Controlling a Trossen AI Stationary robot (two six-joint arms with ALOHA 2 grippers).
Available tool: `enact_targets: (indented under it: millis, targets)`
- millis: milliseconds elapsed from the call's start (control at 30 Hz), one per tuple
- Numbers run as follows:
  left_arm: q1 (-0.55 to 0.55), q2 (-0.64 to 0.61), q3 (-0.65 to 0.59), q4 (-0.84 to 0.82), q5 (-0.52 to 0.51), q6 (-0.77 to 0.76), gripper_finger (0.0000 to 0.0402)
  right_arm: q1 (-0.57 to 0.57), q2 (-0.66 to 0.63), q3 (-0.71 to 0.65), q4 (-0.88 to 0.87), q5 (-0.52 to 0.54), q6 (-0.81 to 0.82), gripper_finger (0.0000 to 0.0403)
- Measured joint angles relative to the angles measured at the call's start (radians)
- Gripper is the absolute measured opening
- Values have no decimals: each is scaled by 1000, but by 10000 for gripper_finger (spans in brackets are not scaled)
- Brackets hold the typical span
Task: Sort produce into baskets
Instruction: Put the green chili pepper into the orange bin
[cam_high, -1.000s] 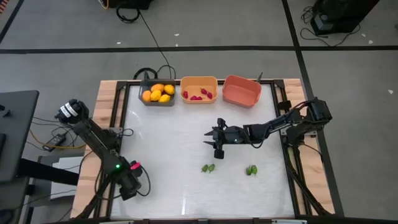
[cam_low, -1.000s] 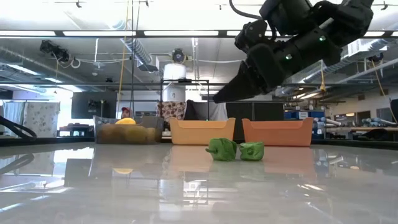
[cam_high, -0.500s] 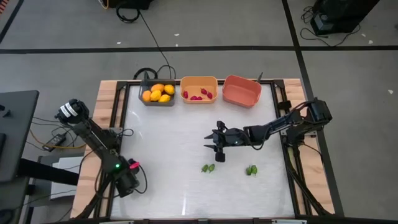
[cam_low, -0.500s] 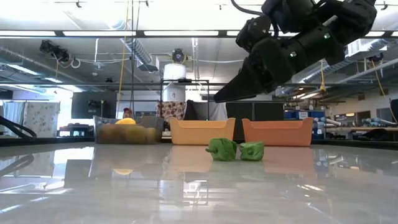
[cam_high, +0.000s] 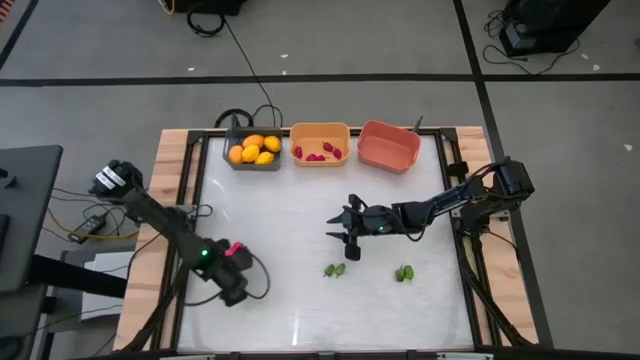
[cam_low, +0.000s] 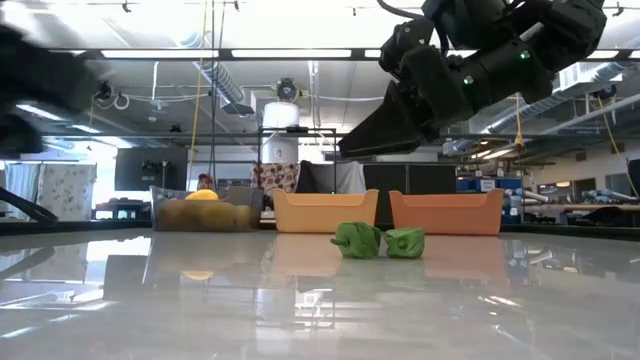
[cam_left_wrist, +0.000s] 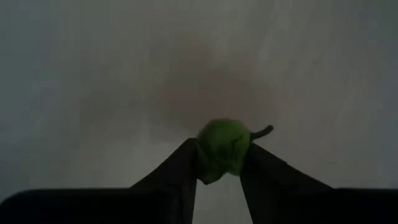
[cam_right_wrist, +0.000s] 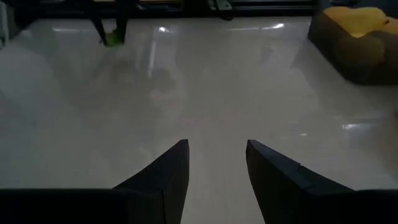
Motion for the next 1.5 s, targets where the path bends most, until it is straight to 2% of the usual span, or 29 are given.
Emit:
enact_targets:
  millis: [167,467,567,667,800,967,1067,1267,1367,1500]
  targets:
    - [83,0,16,150,-161,163,113,8,0,0,35,-41,-42,171]
    - [188,0,16,591,-338,569,113,112,0,0,115,-46,-384,171]
    - [230,0,16,708,-353,694,113,145,0,0,159,13,-552,171]
    - [281,0,17,787,-355,746,113,163,0,0,214,61,-709,171]
    - [348,0,17,829,-354,831,113,168,0,0,253,64,-886,171]
    - [427,0,17,857,-341,923,113,163,0,0,208,64,-1094,171]
    - [460,0,17,877,-340,973,113,152,0,1,210,63,-1117,170]
    - [477,0,17,900,-336,1055,113,118,1,48,218,96,-969,159]
    - [477,0,17,907,-336,1075,113,98,1,75,218,67,-878,151]
    - [477,0,17,953,-336,1079,113,79,0,89,215,30,-842,138]
